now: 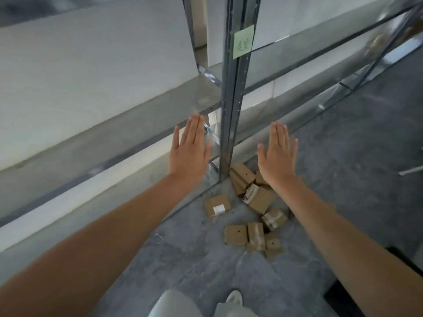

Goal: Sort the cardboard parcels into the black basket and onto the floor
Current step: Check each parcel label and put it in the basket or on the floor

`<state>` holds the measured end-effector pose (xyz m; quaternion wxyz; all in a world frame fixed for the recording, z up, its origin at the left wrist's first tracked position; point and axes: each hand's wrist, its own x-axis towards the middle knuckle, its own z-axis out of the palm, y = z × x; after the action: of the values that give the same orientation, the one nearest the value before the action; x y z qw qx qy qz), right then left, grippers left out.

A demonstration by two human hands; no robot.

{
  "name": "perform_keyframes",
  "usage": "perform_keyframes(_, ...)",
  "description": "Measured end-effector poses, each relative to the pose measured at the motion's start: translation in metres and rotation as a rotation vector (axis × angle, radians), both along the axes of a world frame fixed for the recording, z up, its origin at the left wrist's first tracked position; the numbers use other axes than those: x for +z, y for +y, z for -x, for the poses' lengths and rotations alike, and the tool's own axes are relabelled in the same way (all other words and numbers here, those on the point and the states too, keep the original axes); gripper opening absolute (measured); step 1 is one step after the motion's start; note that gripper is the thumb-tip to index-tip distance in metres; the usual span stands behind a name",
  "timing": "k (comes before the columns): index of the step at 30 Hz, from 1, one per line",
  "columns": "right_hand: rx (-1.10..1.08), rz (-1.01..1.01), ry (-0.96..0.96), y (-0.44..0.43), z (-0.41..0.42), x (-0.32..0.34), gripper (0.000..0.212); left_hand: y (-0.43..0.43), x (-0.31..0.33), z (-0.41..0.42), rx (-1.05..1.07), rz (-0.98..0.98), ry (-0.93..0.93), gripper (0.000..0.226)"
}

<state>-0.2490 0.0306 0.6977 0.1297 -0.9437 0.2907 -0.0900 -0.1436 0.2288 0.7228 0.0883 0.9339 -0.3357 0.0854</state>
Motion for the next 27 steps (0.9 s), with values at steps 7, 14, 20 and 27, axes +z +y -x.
perform_keyframes(7,-0.048,-0.046,0.105,-0.044,-0.05,-0.053,0.063,-0.063,-0.06,-0.063,-0.13,-0.059,0.147,0.061)
perform_keyframes(14,-0.219,-0.137,0.148,-0.083,-0.112,-0.123,0.06,-0.128,-0.14,-0.135,-0.307,-0.031,0.354,0.059)
perform_keyframes(20,-0.346,-0.354,0.217,-0.082,-0.123,-0.245,0.06,-0.12,-0.275,-0.143,-0.355,-0.194,0.57,0.057)
perform_keyframes(27,-0.389,-0.603,0.366,-0.059,-0.094,-0.416,0.056,-0.069,-0.437,-0.129,-0.061,-0.264,0.883,0.048)
